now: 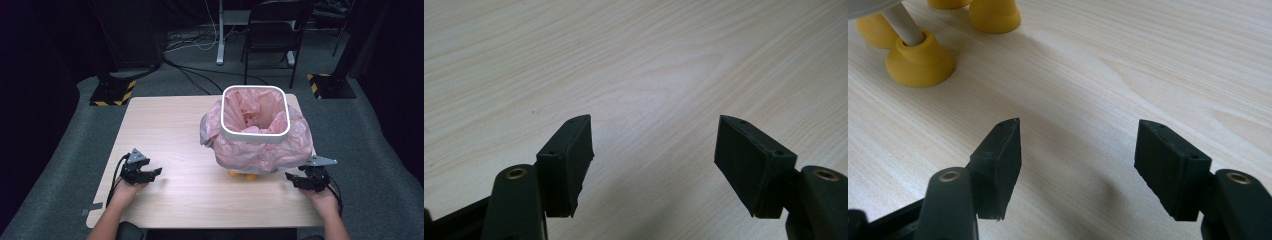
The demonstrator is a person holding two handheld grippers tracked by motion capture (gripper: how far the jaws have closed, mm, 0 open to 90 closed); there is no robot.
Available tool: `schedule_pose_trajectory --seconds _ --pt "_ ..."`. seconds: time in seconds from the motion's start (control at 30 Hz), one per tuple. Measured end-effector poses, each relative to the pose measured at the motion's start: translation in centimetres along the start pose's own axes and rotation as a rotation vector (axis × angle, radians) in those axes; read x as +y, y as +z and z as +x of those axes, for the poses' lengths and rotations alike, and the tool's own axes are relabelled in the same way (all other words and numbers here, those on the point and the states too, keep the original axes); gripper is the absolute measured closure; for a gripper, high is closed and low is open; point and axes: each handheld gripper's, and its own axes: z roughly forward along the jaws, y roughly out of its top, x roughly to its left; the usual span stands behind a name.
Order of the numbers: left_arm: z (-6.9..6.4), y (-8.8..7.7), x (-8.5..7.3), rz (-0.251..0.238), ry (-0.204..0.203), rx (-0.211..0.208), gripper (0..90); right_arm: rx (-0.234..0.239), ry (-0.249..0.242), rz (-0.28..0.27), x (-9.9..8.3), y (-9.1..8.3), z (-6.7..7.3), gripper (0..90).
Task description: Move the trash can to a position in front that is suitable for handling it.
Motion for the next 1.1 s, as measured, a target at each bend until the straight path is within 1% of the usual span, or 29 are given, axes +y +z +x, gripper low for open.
schedule_pose_trajectory --seconds 0.1,0.3,0.37,0.4,0.57,0.63,0.77,0.8,0.87,0.9,1.1 --pt "-0.2 -0.2 0.3 -0.012 0.003 -0.003 32.5 0.002 0.001 -0.003 0.0 -0.2 0.1 34.2" --pt "-0.4 -0.6 0.8 -0.022 -0.009 -0.016 31.7 -0.014 -0.031 -0.016 0.3 -0.8 0.5 33.3" --pt "-0.6 -0.9 1.1 -0.039 -0.013 -0.023 31.6 -0.021 -0.038 -0.026 0.5 -1.1 0.7 32.1" --pt "-0.7 -1.0 1.3 -0.053 -0.02 -0.03 31.4 -0.022 -0.041 -0.031 0.5 -1.2 0.8 31.9" --pt "-1.4 -1.4 2.2 -0.083 -0.026 -0.075 31.9 -0.029 -0.062 -0.055 0.9 -1.8 1.1 31.8" --pt "-1.6 -1.4 2.6 -0.084 -0.027 -0.087 31.9 -0.03 -0.064 -0.06 1.0 -2.0 1.3 31.7" --pt "-2.0 -1.3 2.9 -0.076 -0.021 -0.103 31.9 -0.031 -0.085 -0.073 1.2 -2.5 1.3 31.7" --pt "-2.0 -1.3 3.0 -0.072 -0.015 -0.107 32.1 -0.027 -0.075 -0.081 1.3 -2.6 1.4 31.7" --pt "-2.0 -1.3 3.1 -0.074 -0.016 -0.111 32.0 -0.024 -0.083 -0.083 1.4 -2.8 1.3 31.7" --pt "-2.1 -1.4 3.2 -0.073 -0.014 -0.114 31.9 -0.025 -0.061 -0.092 1.5 -2.9 1.4 31.7" --pt "-2.5 -1.6 3.8 -0.082 -0.011 -0.129 31.9 -0.012 -0.07 -0.098 1.7 -3.3 1.7 31.2"
